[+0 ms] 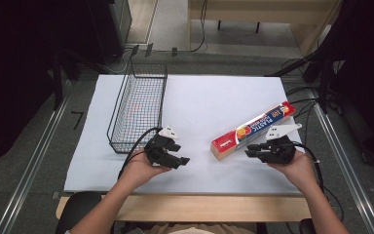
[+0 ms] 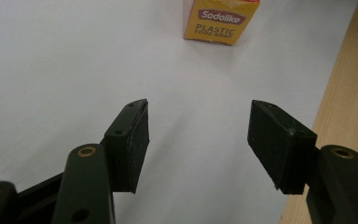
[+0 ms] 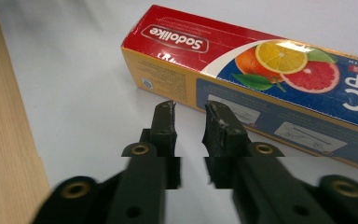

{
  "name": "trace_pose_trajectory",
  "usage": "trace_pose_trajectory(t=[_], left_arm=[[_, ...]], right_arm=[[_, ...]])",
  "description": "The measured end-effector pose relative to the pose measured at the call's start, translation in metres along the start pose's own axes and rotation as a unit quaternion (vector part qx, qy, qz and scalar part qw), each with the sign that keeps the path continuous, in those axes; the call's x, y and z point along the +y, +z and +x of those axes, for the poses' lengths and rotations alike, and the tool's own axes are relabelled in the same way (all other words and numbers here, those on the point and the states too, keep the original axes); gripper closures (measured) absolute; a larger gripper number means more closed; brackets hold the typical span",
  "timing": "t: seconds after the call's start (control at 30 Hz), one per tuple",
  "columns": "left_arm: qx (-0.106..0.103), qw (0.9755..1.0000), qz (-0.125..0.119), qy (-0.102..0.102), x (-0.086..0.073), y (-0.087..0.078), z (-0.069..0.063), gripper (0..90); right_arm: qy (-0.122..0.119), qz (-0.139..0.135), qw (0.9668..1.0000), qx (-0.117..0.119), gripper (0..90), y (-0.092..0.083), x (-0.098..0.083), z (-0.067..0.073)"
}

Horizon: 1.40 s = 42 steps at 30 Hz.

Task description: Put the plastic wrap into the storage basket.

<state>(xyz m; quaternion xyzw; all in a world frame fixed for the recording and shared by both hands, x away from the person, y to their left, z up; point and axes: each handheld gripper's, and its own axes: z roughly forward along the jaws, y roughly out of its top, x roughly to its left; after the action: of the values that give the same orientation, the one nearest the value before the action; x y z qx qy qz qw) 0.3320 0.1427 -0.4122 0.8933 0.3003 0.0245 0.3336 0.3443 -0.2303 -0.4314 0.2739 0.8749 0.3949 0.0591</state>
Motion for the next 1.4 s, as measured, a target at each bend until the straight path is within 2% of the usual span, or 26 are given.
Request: trace_pose_trajectory(t=[0.07, 0.1, 0.2, 0.27, 0.33, 0.43, 0.47, 0.53, 0.57, 0.67, 0.77, 0.87, 0.93, 1.1, 1.23, 1.4], left_arm=[[0.000, 1.0000, 0.001, 0.004, 0.000, 0.001, -0.002, 38.9], [0.001, 1.0000, 0.000, 0.004, 0.001, 0.001, -0.002, 38.8], [-0.001, 1.0000, -0.006, -0.001, 0.001, -0.001, -0.001, 38.8], [-0.001, 1.0000, -0.005, -0.001, 0.001, -0.002, 0.000, 38.8], [0.000, 1.0000, -0.004, -0.003, 0.001, -0.001, 0.000, 38.8], [0.000, 1.0000, -0.004, -0.001, 0.001, -0.001, 0.000, 38.7], [0.000, 1.0000, -0.004, -0.002, 0.001, -0.001, 0.000, 38.7], [0.001, 1.0000, -0.006, -0.004, 0.001, 0.000, 0.000, 38.7], [0.000, 1.0000, -0.006, -0.005, 0.001, 0.000, 0.000, 38.7], [0.001, 1.0000, -0.005, -0.005, 0.001, 0.000, 0.001, 38.7], [0.001, 1.0000, -0.007, -0.005, 0.001, -0.001, 0.001, 38.7], [0.002, 1.0000, -0.006, -0.006, 0.001, -0.001, 0.002, 38.6], [0.002, 1.0000, -0.005, -0.006, 0.001, -0.001, 0.002, 38.6], [0.000, 1.0000, -0.003, -0.004, 0.001, 0.000, 0.002, 38.4], [-0.001, 1.0000, -0.002, -0.006, 0.002, 0.001, 0.003, 38.3], [0.001, 1.0000, 0.003, -0.006, 0.001, 0.001, 0.004, 38.2]], right_arm=[[0.001, 0.011, 0.9999, 0.005, 88.5, 0.004, 0.000, 0.003], [0.005, 0.015, 0.9998, 0.011, 90.0, 0.007, 0.000, 0.004], [0.031, 0.008, 0.9993, 0.021, 90.0, 0.018, 0.000, 0.012], [0.032, 0.004, 0.9993, 0.020, 90.0, 0.026, 0.000, 0.018], [0.023, 0.000, 0.9995, 0.021, 90.0, 0.036, 0.000, 0.023], [0.007, 0.014, 0.9998, 0.013, 90.0, 0.048, 0.000, 0.028], [0.005, 0.018, 0.9996, 0.020, 90.0, 0.055, -0.001, 0.029], [0.001, 0.022, 0.9996, 0.020, 90.0, 0.057, -0.001, 0.030], [-0.010, 0.023, 0.9996, 0.015, 90.0, 0.061, -0.002, 0.031], [-0.031, 0.020, 0.9993, 0.012, 90.0, 0.069, -0.001, 0.032], [-0.037, 0.010, 0.9992, 0.014, 90.0, 0.074, 0.000, 0.033], [-0.031, 0.007, 0.9993, 0.020, 90.0, 0.076, 0.000, 0.030], [-0.036, 0.006, 0.9992, 0.016, 90.0, 0.077, 0.001, 0.031], [-0.030, 0.003, 0.9996, 0.001, 90.0, 0.083, 0.008, 0.031], [-0.017, -0.003, 0.9998, 0.000, 90.0, 0.091, 0.015, 0.027], [-0.017, -0.010, 0.9998, -0.005, 90.0, 0.101, 0.024, 0.020]])
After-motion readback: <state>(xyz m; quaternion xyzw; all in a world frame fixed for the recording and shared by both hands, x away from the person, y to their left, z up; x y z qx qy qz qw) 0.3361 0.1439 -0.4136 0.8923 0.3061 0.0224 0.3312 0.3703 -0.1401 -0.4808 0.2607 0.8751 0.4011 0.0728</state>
